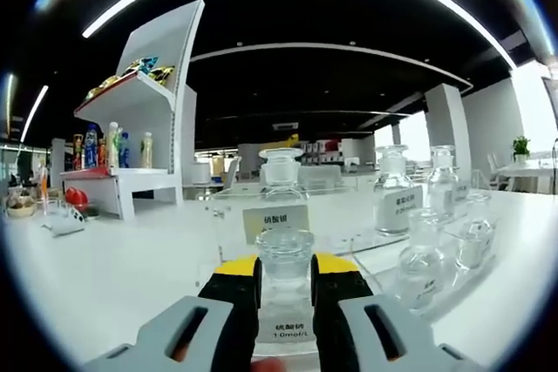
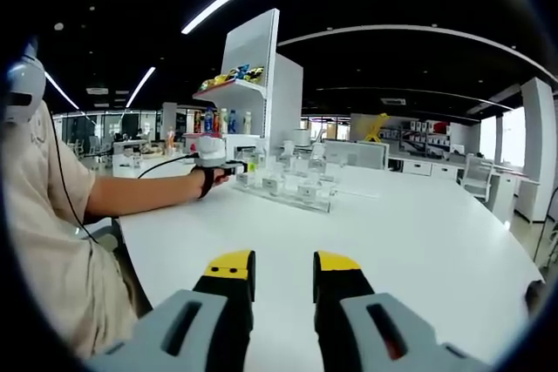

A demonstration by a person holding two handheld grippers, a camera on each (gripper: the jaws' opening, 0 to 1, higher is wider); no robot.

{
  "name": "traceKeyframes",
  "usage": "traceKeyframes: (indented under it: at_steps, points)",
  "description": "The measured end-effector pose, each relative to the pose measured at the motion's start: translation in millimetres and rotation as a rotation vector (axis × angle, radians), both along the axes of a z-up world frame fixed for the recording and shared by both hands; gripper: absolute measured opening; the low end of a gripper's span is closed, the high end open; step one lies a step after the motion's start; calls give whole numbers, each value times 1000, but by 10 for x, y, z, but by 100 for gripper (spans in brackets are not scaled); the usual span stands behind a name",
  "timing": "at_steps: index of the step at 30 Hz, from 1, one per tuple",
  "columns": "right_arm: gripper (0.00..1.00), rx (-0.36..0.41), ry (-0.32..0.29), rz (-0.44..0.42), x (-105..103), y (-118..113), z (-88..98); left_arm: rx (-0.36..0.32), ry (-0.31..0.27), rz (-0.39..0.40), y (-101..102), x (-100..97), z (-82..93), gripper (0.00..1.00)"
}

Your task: Identify the label on the chemical reagent bottle, grasp the chemical reagent bottle, and place it in the designated position on the reagent rack

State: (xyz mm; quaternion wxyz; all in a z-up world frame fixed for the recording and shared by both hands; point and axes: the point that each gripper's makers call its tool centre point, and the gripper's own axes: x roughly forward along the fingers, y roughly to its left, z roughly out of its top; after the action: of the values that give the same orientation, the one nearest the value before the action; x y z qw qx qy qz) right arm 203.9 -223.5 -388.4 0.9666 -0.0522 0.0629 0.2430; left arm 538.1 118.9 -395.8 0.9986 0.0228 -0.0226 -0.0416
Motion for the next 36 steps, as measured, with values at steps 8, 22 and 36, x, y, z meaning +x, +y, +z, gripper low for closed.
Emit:
traceKeyframes:
  at_steps: [8, 22, 36]
  points:
    - [26, 0, -1, 0, 0, 4, 12, 37, -2, -17, -39, -24, 21, 30]
    - [26, -1, -12, 5, -47, 56, 63, 53, 18, -37, -103, -128, 37, 41]
    - [26, 6, -28, -8, -95, 41, 118, 60, -47, -27, 52, -345, 301, 42]
